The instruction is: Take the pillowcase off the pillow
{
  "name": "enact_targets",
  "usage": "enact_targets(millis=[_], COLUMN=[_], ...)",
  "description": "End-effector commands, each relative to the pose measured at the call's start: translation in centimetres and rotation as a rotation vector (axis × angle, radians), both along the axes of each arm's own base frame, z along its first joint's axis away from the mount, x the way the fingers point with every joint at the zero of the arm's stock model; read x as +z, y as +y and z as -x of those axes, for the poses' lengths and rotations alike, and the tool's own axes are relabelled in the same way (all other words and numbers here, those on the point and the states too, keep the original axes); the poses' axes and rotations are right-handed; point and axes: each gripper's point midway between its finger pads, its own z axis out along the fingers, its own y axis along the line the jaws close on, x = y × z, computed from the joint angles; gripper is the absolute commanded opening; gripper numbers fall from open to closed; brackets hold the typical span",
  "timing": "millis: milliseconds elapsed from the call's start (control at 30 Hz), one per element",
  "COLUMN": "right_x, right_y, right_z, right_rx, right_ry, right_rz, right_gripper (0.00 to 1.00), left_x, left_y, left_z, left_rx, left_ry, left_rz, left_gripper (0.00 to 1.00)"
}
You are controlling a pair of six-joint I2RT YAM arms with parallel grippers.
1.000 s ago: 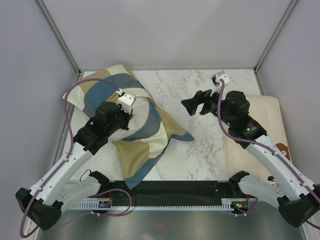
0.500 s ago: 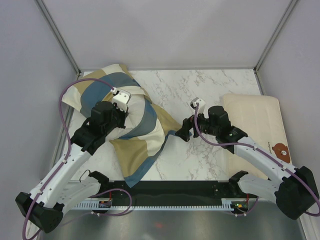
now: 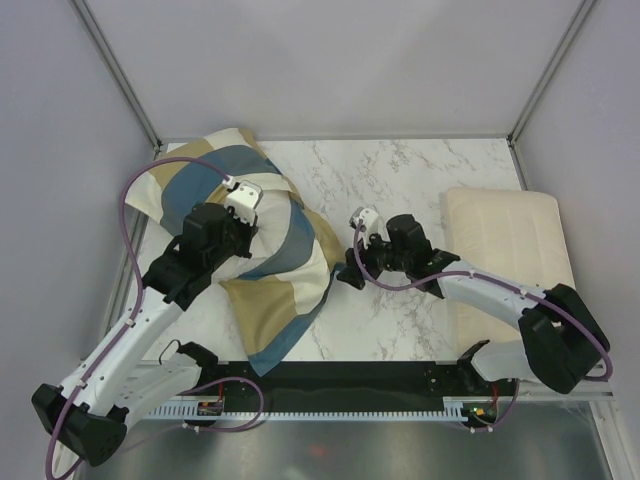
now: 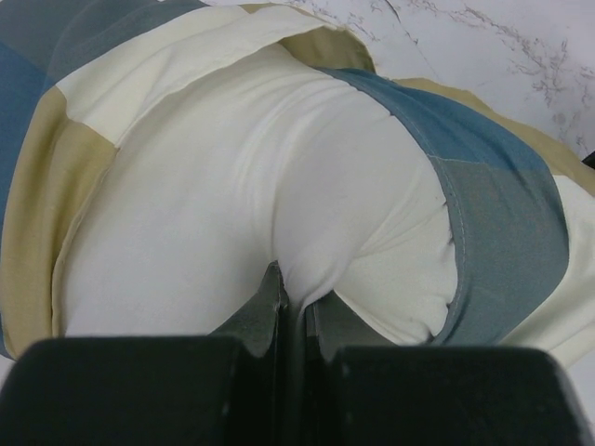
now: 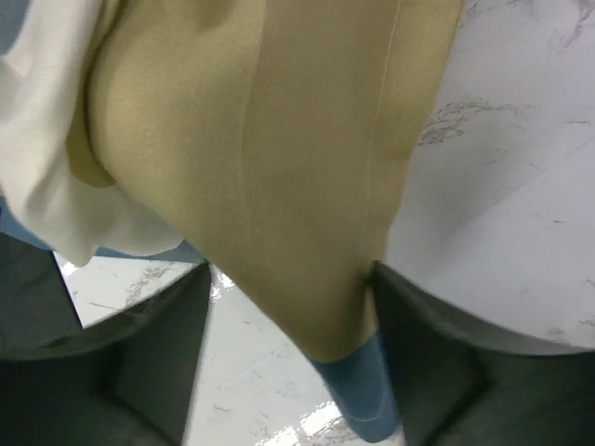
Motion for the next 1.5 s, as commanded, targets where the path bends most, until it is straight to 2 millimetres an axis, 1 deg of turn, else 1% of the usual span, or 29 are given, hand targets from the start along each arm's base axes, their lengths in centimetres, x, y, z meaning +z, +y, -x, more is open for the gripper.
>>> enact_targets(millis=[0,33,100,133,167,233,267,333,367,400,433,467,567,600,633,667,700,767,833,867,933,967,1000,1167,1233,1333,1400,1433,1467], right_x=[1.5,1.6,1.2,1.2,1.4,1.9,1.7,2.6,2.8,3.0,3.4,3.9,4.9,5.0,5.4,5.4,5.8,5.4,5.5,5.4,5.5,5.7,5.7,5.9,5.9,5.9,5.9,6.6,6.7], right_y=[1.6,1.6,1.2,0.9,0.1,-1.1,-2.9,-4.9,-6.8,-7.7,-8.7,-10.5,-12.5,-14.1,-14.5,-15.9,-16.5,-17.2,-19.1,-20.6,-22.0,-23.6,-24.3,-29.9,-30.6,-30.7,-29.8,-28.7,-27.9], right_z=[-2.2,-2.9,-4.2,-4.5,-5.7,-6.8,-7.8,-9.0,-10.1,-10.6,-11.0,-12.0,-13.2,-13.9,-14.4,-15.0,-15.5,-16.1,-17.0,-17.3,-17.6,-17.9,-17.9,-18.0,-18.0,-17.8,-17.5,-17.2,-16.9], right_rx=[-0.008,-0.039,-0.123,-0.154,-0.241,-0.337,-0.444,-0.544,-0.611,-0.661,-0.694,-0.748,-0.813,-0.854,-0.87,-0.908,-0.926,-0.941,-0.989,-1.017,-1.047,-1.083,-1.093,-1.203,-1.206,-1.195,-1.164,-1.118,-1.093], right_ry=[-0.088,-0.088,-0.079,-0.084,-0.098,-0.126,-0.125,-0.127,-0.12,-0.097,-0.092,-0.088,-0.063,-0.059,-0.05,-0.047,-0.05,-0.024,-0.018,-0.009,-0.006,-0.009,-0.01,-0.005,-0.004,0.002,0.017,0.021,0.023], right_rz=[-0.013,-0.011,0.008,0.008,0.016,0.03,0.053,0.047,0.045,0.02,0.003,-0.013,-0.074,-0.082,-0.102,-0.107,-0.114,-0.127,-0.139,-0.15,-0.155,-0.161,-0.165,-0.185,-0.179,-0.168,-0.182,-0.211,-0.202], right_gripper=[0.67,0.37,0.02,0.0,0.0,0.0,0.0,0.0,0.0,0.0,0.0,0.0,0.0,0.0,0.0,0.0,0.0,0.0,0.0,0.0,0.0,0.0,0.0,0.0,0.0,0.0,0.0,0.0,0.0], left_x=[3.0,2.8,2.9,2.9,3.0,3.2,3.3,3.8,4.0,4.2,4.5,4.8,5.5,5.9,6.0,6.6,7.1,7.8,8.3,8.4,8.5,8.6,8.6,8.6,8.6,8.6,8.5,8.6,7.9], left_y=[0.6,0.6,0.6,0.6,0.7,0.8,1.0,1.4,1.4,1.6,1.8,1.9,2.4,2.5,2.8,3.1,3.3,4.0,4.7,5.0,5.6,5.7,5.8,6.2,5.9,4.8,4.2,3.8,2.3], left_z=[-1.2,-1.1,-1.1,-1.1,-1.1,-0.9,-0.9,-0.7,-0.6,-0.6,-0.4,-0.3,0.0,0.0,0.1,0.3,0.4,0.6,0.7,0.7,0.7,0.7,0.7,0.7,0.6,0.2,-0.2,-0.3,-0.6], left_rx=[0.042,0.04,0.04,0.039,0.041,0.044,0.049,0.059,0.06,0.065,0.07,0.069,0.081,0.086,0.096,0.102,0.109,0.13,0.159,0.169,0.194,0.199,0.202,0.217,0.203,0.152,0.133,0.116,0.053], left_ry=[-0.114,-0.11,-0.113,-0.112,-0.113,-0.122,-0.128,-0.144,-0.152,-0.158,-0.17,-0.18,-0.208,-0.222,-0.228,-0.249,-0.267,-0.293,-0.314,-0.319,-0.328,-0.331,-0.33,-0.336,-0.333,-0.321,-0.306,-0.299,-0.255], left_rz=[0.034,0.032,0.032,0.034,0.035,0.039,0.039,0.049,0.054,0.058,0.065,0.072,0.089,0.097,0.102,0.116,0.129,0.148,0.156,0.158,0.163,0.163,0.164,0.169,0.177,0.19,0.195,0.206,0.226], left_gripper=[0.02,0.02,0.02,0.02,0.02,0.02,0.02,0.02,0.02,0.02,0.02,0.02,0.02,0.02,0.02,0.02,0.02,0.02,0.02,0.02,0.02,0.02,0.02,0.02,0.02,0.02,0.02,0.02,0.02])
